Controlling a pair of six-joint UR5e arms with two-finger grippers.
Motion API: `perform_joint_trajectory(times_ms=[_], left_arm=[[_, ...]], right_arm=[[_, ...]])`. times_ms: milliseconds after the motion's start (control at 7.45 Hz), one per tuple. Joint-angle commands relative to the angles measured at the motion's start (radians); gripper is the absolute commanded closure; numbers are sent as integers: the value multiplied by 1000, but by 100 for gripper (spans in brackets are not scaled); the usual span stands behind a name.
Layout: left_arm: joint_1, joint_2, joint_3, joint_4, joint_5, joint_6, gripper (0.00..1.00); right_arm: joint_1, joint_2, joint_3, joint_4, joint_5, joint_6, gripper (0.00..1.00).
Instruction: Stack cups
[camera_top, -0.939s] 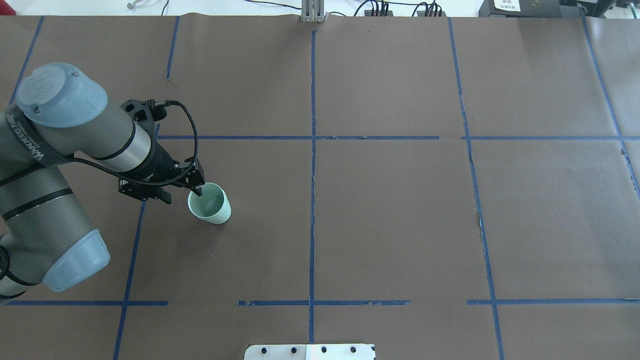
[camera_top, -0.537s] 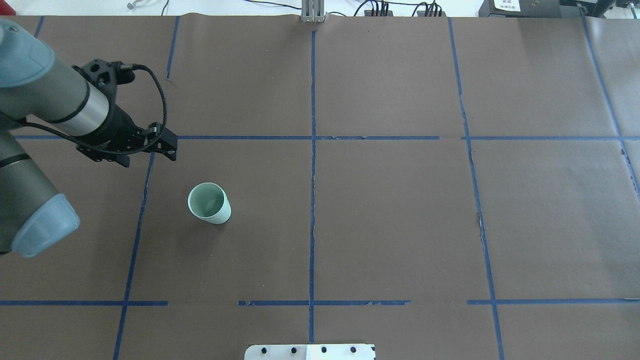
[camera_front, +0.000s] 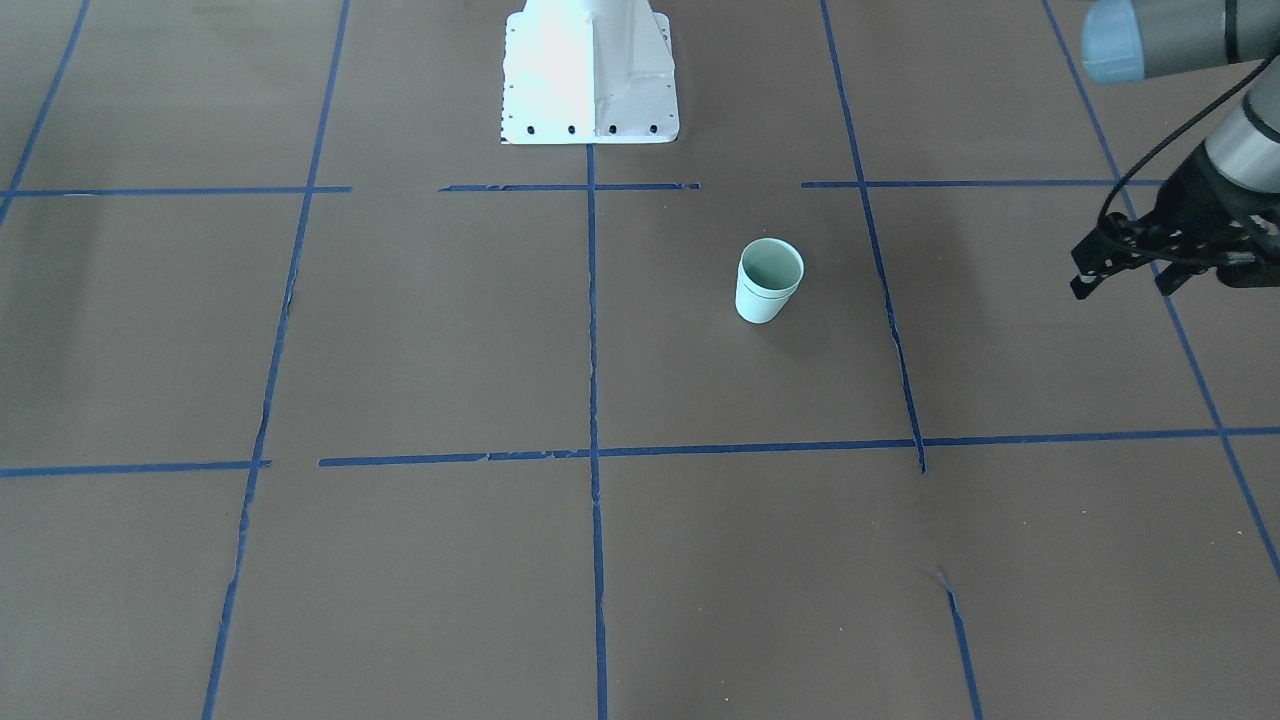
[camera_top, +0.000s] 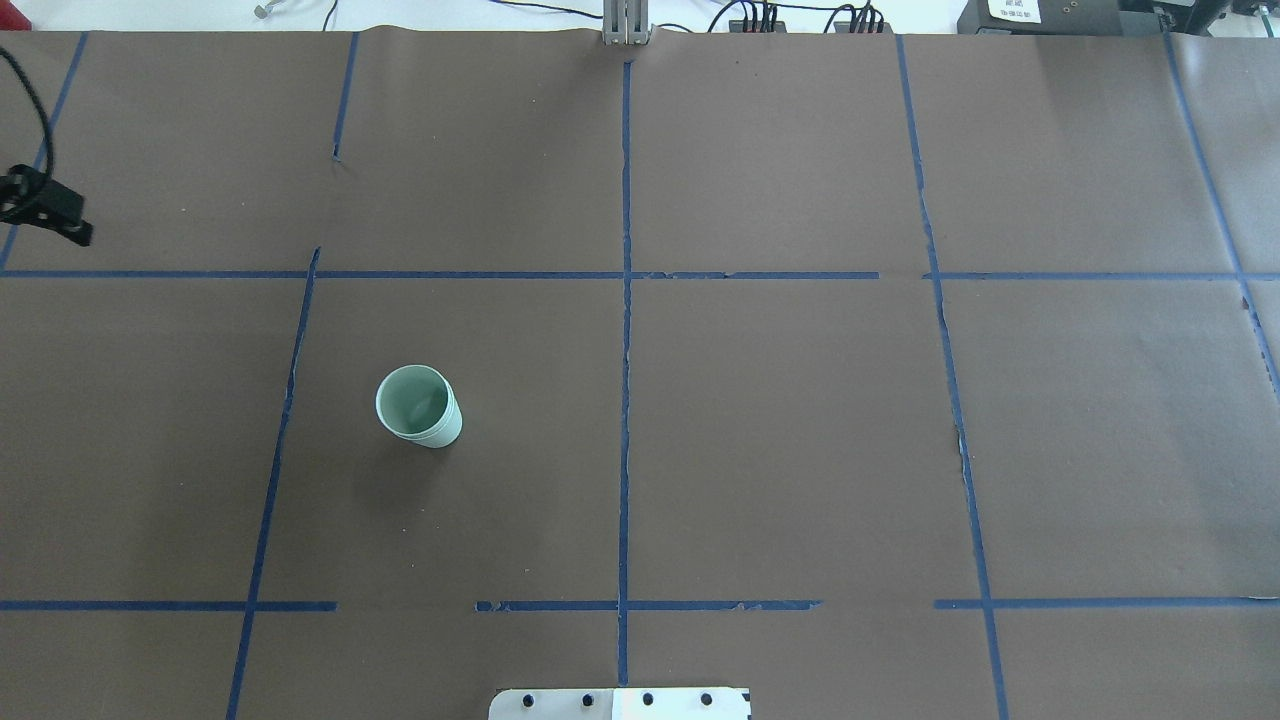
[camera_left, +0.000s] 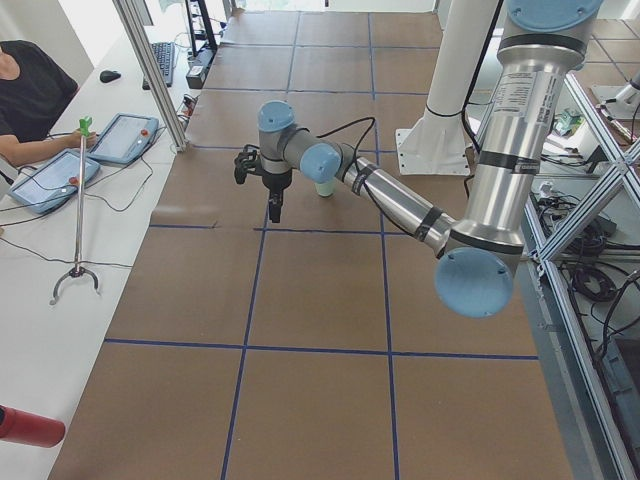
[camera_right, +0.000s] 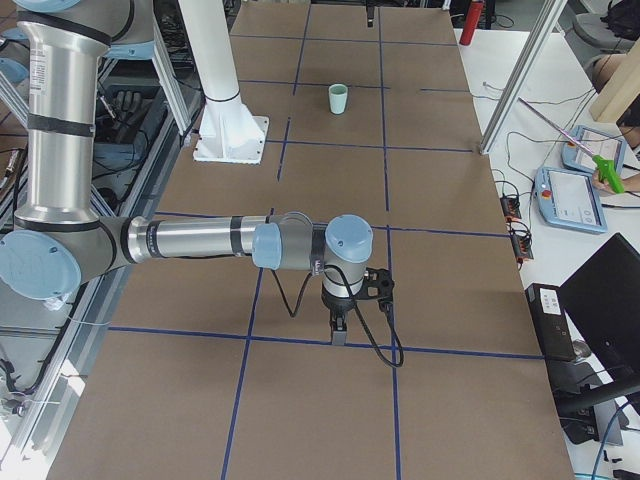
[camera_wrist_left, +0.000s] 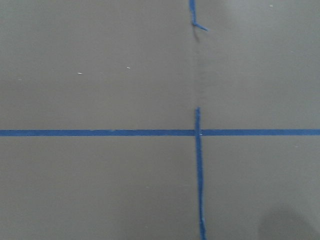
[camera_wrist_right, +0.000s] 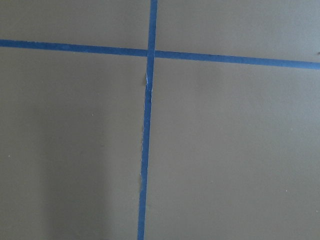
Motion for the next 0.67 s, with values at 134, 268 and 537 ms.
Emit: perform_joint_trajectory(times_ms=[134,268,537], left_arm=[[-264,134,131,1,-11,508,0],[-338,146,202,-2,-11,686,0],[-360,176,235,6,-7,766,0]], right_arm=[[0,0,0,1,0,0,0],[0,0,0,0,0,0,0],[0,0,0,0,0,0,0]])
